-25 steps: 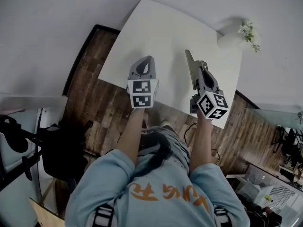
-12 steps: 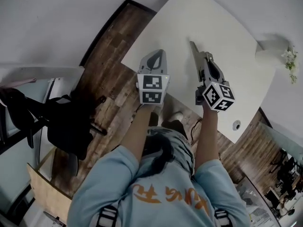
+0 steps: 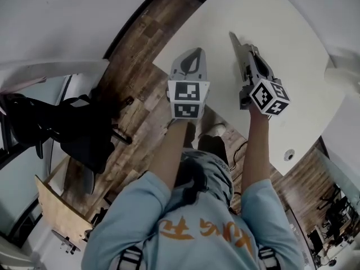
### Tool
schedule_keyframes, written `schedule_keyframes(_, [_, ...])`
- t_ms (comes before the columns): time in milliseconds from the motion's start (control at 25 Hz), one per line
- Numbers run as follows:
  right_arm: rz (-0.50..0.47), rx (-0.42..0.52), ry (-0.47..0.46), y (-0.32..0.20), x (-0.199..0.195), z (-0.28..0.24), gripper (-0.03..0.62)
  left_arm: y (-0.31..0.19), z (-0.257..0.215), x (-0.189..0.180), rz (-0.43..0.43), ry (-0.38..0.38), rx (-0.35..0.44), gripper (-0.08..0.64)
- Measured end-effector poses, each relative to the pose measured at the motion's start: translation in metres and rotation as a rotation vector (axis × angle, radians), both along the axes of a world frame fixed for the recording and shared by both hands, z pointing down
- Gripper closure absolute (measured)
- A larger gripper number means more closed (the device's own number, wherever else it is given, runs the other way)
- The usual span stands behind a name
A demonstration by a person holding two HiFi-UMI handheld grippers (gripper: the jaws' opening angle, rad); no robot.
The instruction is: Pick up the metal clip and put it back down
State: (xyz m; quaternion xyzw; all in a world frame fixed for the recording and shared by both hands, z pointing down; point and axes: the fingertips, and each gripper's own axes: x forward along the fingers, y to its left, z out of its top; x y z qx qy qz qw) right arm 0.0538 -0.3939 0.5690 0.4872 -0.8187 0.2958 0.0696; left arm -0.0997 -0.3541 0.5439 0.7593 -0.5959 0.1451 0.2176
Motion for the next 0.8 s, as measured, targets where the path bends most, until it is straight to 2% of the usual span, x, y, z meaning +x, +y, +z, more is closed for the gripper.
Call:
schedule_keyframes(320, [0.035,-0.027,0.074,-0.007,0.007,0.019,0.533,0.008,0.009,0.006,-0.022,0.012,-0.022,0.54])
schedule_keyframes(560, [0.078,-0.084,0.154,-0.003,0.021,0.033,0.48,0.022,0.003,0.001,-0.091,0.07,-0.036,0.54])
schedule_keyframes(680, [0.13,-0.054,0.198,0.0,0.037,0.018,0.462,0.019,-0.011,0.008,-0.055,0.066,0.004,0.54])
schedule_keyframes(800, [0.184,0.024,0.204,0.013,0.052,-0.017,0.473,0.015,-0.033,0.02,-0.009,0.074,0.054,0.54])
